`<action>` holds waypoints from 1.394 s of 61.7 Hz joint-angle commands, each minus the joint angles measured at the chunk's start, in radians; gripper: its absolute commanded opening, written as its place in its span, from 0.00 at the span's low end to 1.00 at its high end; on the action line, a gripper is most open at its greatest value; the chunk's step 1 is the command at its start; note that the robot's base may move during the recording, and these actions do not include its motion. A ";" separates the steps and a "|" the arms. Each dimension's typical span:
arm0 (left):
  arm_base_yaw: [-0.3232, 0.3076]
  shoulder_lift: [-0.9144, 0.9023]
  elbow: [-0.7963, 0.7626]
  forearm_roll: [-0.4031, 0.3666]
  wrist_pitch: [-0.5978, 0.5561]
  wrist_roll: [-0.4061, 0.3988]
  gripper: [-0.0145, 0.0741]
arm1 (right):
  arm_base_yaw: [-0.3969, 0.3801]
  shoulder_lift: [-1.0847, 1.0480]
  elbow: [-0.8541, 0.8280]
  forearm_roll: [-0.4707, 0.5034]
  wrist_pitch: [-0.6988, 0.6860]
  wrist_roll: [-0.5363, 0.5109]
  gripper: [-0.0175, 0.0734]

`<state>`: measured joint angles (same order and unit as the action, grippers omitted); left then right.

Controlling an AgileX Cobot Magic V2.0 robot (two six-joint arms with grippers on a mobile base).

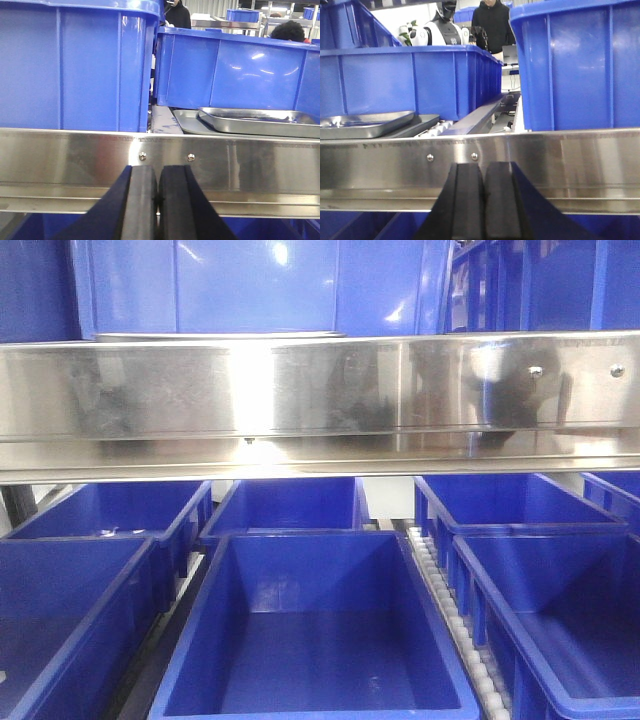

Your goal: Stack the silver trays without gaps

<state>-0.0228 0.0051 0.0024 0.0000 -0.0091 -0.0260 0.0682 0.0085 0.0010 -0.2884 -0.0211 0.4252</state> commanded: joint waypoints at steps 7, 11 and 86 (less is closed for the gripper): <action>-0.006 -0.005 -0.002 0.000 -0.019 -0.001 0.17 | -0.047 -0.008 -0.001 -0.019 -0.006 -0.009 0.11; -0.006 -0.005 -0.002 0.000 -0.019 -0.001 0.17 | -0.049 -0.008 -0.001 -0.021 0.001 -0.009 0.11; -0.006 -0.005 -0.002 0.000 -0.019 -0.001 0.17 | -0.049 -0.008 -0.001 0.327 0.010 -0.527 0.11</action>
<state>-0.0228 0.0051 0.0024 0.0000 -0.0091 -0.0260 0.0257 0.0085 0.0010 0.0279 0.0159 -0.0919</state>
